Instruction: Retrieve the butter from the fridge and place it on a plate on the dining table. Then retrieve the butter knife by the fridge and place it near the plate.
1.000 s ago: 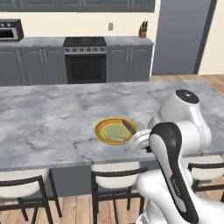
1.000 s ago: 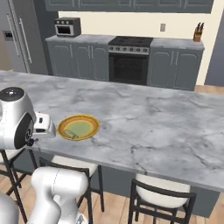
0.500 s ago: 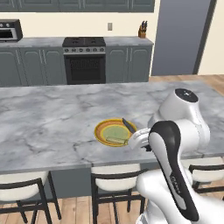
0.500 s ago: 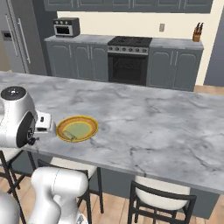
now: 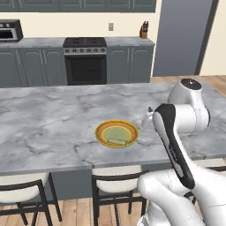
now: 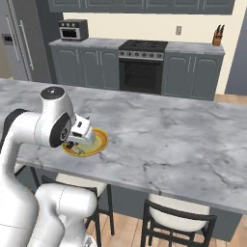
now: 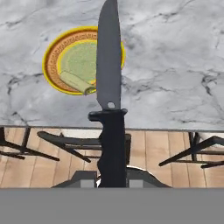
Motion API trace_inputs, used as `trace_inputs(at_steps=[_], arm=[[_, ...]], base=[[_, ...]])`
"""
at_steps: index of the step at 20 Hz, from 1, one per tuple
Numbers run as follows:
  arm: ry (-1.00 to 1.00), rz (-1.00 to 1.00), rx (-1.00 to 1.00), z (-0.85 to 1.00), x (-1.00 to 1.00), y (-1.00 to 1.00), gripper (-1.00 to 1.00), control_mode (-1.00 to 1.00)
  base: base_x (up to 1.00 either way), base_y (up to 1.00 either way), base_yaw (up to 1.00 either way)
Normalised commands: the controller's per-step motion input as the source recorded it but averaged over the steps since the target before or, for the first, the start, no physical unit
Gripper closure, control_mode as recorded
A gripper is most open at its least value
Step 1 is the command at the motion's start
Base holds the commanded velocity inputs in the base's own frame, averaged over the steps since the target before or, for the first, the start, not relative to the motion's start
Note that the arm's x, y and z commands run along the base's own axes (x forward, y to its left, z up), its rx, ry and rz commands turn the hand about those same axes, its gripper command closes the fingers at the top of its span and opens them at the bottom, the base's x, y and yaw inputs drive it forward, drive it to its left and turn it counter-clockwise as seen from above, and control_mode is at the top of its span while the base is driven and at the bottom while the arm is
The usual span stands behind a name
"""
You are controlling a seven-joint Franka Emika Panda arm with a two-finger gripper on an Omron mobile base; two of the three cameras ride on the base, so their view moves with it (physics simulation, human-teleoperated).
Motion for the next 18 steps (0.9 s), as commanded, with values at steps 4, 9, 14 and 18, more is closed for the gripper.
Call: trace_inputs(at_steps=[4,9,14,18], arm=[[0.06,-0.31,0.00,-0.64,0.90,-0.83,1.00,-1.00],[0.00,-0.09,0.01,-0.88,0.83,-0.21,1.00,-1.00],[0.07,0.09,0.05,-0.16,0.84,-0.07,1.00,-1.00],[0.13,0.13,0.01,-0.08,0.65,-0.09,1.00,-1.00]], base=[[0.00,0.00,0.00],[0.00,0.00,0.00],[0.00,0.00,0.00],[0.00,0.00,0.00]])
